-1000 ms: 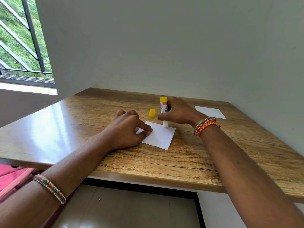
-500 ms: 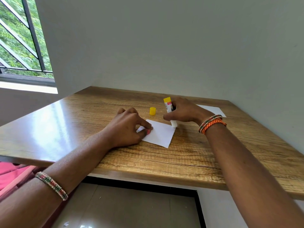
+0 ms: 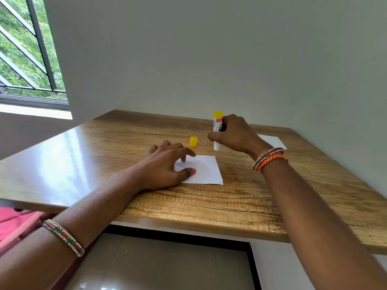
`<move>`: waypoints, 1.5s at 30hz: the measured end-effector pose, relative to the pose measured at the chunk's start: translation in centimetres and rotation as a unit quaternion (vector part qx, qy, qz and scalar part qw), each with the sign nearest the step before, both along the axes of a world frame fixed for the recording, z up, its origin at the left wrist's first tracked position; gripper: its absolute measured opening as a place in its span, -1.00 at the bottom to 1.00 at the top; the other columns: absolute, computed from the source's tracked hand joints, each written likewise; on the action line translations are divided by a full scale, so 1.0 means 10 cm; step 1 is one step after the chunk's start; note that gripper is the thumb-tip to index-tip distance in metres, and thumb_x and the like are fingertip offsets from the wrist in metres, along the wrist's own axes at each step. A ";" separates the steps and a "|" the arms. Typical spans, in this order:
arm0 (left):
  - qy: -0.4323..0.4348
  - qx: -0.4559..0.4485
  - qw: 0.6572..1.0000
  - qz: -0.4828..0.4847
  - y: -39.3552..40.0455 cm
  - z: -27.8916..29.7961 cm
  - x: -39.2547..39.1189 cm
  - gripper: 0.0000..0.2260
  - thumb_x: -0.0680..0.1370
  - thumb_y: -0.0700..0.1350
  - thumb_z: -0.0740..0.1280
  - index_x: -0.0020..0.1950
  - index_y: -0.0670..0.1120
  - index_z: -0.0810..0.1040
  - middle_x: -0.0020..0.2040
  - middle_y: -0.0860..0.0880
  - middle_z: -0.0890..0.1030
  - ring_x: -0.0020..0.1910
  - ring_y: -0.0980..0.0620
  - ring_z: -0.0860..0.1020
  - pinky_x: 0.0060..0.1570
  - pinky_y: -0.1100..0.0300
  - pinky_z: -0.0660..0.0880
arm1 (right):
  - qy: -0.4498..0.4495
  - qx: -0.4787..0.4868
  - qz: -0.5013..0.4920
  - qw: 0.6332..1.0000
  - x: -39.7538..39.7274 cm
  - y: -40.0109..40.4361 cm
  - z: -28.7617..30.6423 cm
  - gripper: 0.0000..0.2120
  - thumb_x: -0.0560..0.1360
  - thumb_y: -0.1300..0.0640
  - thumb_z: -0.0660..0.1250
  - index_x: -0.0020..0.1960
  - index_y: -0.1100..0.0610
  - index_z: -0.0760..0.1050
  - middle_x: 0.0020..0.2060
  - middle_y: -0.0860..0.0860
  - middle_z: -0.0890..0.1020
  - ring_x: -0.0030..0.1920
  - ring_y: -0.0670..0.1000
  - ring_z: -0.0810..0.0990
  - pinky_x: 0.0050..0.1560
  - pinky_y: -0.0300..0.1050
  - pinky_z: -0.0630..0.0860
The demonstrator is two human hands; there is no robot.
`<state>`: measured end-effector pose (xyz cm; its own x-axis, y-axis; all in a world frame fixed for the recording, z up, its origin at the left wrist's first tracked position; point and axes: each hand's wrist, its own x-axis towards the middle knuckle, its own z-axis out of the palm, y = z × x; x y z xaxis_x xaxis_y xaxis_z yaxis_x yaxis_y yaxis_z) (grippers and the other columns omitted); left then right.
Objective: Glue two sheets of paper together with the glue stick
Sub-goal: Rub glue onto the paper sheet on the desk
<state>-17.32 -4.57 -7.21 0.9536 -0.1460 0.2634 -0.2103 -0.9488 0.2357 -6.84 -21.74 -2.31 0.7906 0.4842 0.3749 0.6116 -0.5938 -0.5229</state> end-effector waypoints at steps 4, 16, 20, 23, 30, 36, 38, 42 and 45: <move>-0.027 -0.030 0.999 -0.021 -0.02 0.01 -0.01 -0.49 0.46 0.28 0.03 0.36 0.16 0.35 0.32 0.14 0.41 0.32 0.14 0.20 0.20 0.12 0.06 | -0.011 -0.003 0.007 1.000 -0.01 0.05 -0.03 -0.76 0.39 0.06 0.40 -0.10 0.23 0.54 -0.25 0.09 0.59 -0.23 0.05 0.56 -0.19 -0.07 0.49; 0.041 -0.003 0.998 -0.042 -0.01 -0.01 0.00 -0.52 0.42 0.22 0.07 0.34 0.24 0.36 0.40 0.21 0.35 0.42 0.15 0.09 0.33 0.02 -0.06 | -0.001 -0.052 0.024 0.998 0.01 0.05 -0.09 -0.72 0.39 0.06 0.43 -0.03 0.26 0.54 -0.28 0.03 0.53 -0.30 -0.02 0.48 -0.33 -0.21 0.36; 0.050 0.000 0.998 -0.035 -0.02 0.00 -0.01 -0.51 0.42 0.22 0.07 0.35 0.24 0.35 0.41 0.21 0.35 0.43 0.12 0.08 0.33 0.00 -0.07 | -0.003 -0.063 0.020 0.998 0.02 0.05 -0.11 -0.73 0.40 0.07 0.42 -0.02 0.23 0.53 -0.31 -0.02 0.50 -0.34 -0.10 0.44 -0.36 -0.23 0.34; 0.054 0.005 0.998 -0.034 -0.02 0.00 -0.01 -0.51 0.42 0.23 0.06 0.35 0.24 0.34 0.41 0.22 0.34 0.44 0.11 0.07 0.32 0.01 -0.06 | -0.002 -0.065 0.021 0.998 0.02 0.05 -0.11 -0.75 0.40 0.06 0.42 -0.04 0.21 0.52 -0.29 0.00 0.52 -0.33 -0.10 0.44 -0.35 -0.22 0.35; 0.050 0.006 0.998 -0.035 -0.03 0.01 -0.02 -0.50 0.42 0.22 0.06 0.35 0.23 0.36 0.41 0.23 0.35 0.43 0.09 0.08 0.29 0.05 -0.06 | 0.017 -0.048 0.021 0.998 -0.02 0.04 -0.11 -0.75 0.38 0.05 0.42 -0.09 0.22 0.52 -0.27 0.03 0.55 -0.26 0.01 0.50 -0.27 -0.14 0.42; 0.055 0.006 0.998 -0.037 -0.04 0.02 -0.02 -0.48 0.41 0.22 0.05 0.36 0.21 0.35 0.42 0.21 0.34 0.43 0.08 0.07 0.25 0.07 -0.05 | 0.011 -0.049 0.023 0.998 -0.13 0.01 -0.11 -0.80 0.39 0.04 0.43 -0.15 0.12 0.46 -0.35 -0.06 0.51 -0.35 -0.12 0.47 -0.38 -0.26 0.32; 0.056 0.004 0.998 -0.035 -0.04 0.02 -0.03 -0.48 0.40 0.22 0.05 0.36 0.22 0.35 0.42 0.22 0.34 0.43 0.07 0.07 0.28 0.05 -0.05 | 0.009 -0.043 0.021 0.999 -0.17 -0.01 -0.12 -0.80 0.40 0.04 0.43 -0.15 0.13 0.46 -0.35 -0.06 0.50 -0.36 -0.14 0.45 -0.39 -0.28 0.31; 0.056 0.009 0.998 -0.031 -0.04 0.02 -0.02 -0.48 0.40 0.23 0.05 0.36 0.22 0.36 0.42 0.21 0.34 0.43 0.06 0.08 0.27 0.04 -0.04 | 0.018 -0.031 0.016 0.999 -0.20 -0.03 -0.15 -0.78 0.40 0.03 0.43 -0.13 0.15 0.46 -0.30 0.01 0.53 -0.35 -0.12 0.46 -0.38 -0.27 0.34; 0.055 0.009 0.998 -0.031 -0.04 0.01 -0.02 -0.48 0.40 0.23 0.05 0.35 0.22 0.36 0.41 0.20 0.34 0.43 0.06 0.08 0.21 0.08 -0.04 | 0.022 -0.024 0.008 0.999 -0.22 -0.03 -0.17 -0.77 0.39 0.03 0.43 -0.12 0.16 0.47 -0.27 0.05 0.55 -0.34 -0.09 0.47 -0.38 -0.25 0.36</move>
<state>-17.49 -5.01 -7.08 0.9655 -0.2097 0.1544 -0.2430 -0.9387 0.2444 -9.05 -22.09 -3.99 0.7982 0.5129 0.3160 0.5977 -0.6089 -0.5215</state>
